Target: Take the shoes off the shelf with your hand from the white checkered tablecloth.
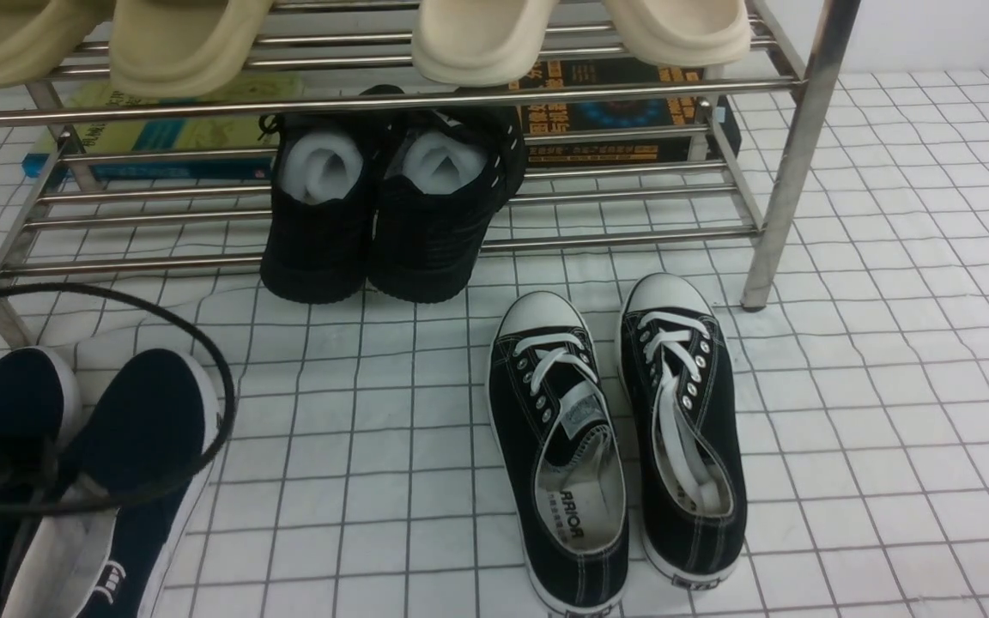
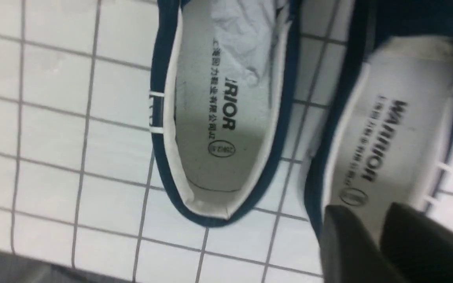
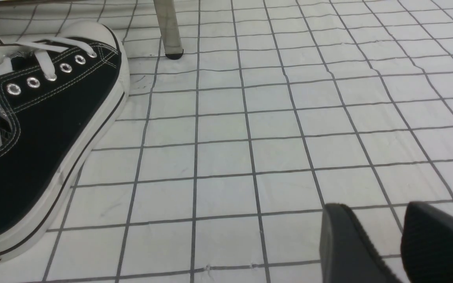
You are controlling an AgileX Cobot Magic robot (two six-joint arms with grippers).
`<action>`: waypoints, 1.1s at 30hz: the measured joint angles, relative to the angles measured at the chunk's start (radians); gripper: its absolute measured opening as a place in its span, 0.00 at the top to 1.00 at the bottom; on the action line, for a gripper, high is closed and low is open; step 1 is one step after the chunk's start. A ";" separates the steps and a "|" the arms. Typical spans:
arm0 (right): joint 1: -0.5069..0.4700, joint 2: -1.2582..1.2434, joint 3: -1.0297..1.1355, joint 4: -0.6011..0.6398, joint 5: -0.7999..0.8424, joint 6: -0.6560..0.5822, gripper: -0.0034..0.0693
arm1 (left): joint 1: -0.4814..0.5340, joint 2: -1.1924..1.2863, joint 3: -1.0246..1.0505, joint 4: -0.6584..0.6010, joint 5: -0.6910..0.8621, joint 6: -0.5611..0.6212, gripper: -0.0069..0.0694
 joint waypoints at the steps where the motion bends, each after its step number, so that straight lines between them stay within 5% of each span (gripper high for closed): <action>1: 0.000 0.000 0.000 0.000 0.000 0.000 0.62 | 0.000 -0.047 0.019 -0.031 -0.013 0.044 0.83; 7: 0.000 0.000 0.000 0.001 0.000 0.000 0.62 | 0.000 -0.404 0.259 -0.321 -0.242 0.286 0.91; 13: 0.000 0.000 0.000 0.001 0.000 0.000 0.62 | 0.000 -0.641 0.468 -0.471 -0.432 0.343 0.91; 33: 0.000 0.000 0.000 0.000 0.000 0.000 0.62 | 0.000 -0.862 0.664 -0.334 -0.677 0.291 0.88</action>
